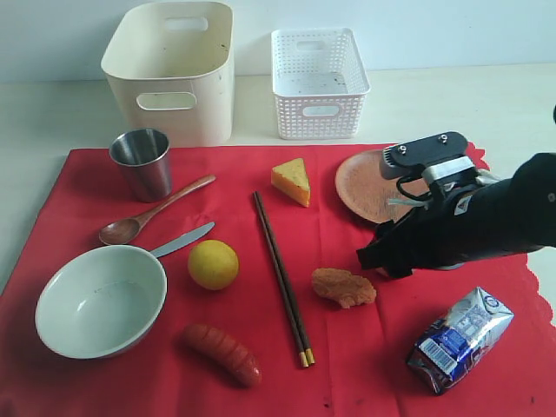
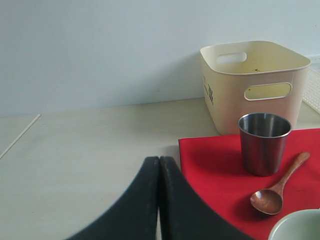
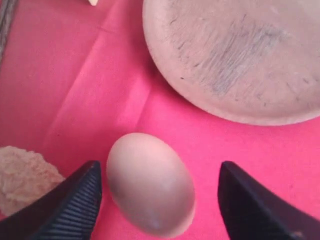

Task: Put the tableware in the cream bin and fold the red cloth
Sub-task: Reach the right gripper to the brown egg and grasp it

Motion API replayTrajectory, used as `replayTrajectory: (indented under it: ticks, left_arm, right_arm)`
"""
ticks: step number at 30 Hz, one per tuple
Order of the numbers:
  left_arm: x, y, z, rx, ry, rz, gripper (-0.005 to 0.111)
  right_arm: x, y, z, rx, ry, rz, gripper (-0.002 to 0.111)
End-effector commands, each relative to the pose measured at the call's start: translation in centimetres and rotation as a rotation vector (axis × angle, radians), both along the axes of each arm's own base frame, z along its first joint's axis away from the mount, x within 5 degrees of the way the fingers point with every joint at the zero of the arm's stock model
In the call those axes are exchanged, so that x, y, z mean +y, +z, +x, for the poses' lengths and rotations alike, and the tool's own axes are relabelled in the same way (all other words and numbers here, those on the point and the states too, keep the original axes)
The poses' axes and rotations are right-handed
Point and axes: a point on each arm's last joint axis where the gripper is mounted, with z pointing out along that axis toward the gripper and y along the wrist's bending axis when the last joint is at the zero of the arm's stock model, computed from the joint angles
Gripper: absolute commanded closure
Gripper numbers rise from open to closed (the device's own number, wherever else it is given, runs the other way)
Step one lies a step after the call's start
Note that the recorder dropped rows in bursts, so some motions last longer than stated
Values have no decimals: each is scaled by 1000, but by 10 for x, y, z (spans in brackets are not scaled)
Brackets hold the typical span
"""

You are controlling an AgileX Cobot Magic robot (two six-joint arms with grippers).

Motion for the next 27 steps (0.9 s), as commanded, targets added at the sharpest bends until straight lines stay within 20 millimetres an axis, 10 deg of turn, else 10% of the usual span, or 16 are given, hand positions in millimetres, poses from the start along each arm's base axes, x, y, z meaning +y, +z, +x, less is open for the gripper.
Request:
replayTrajectory:
  ticks: [1,14,27]
  left_arm:
    - [0,1,0,-8,-6,-7,106]
    - [0,1,0,-8,-6,-7,106]
    - [0,1,0,-8,-6,-7,106]
  right_arm:
    - [5,-9,7,-3,30,-27,47]
    - [5,-10,7,-4,32,-29,108]
    - [22,11,26,-9,40,15,108]
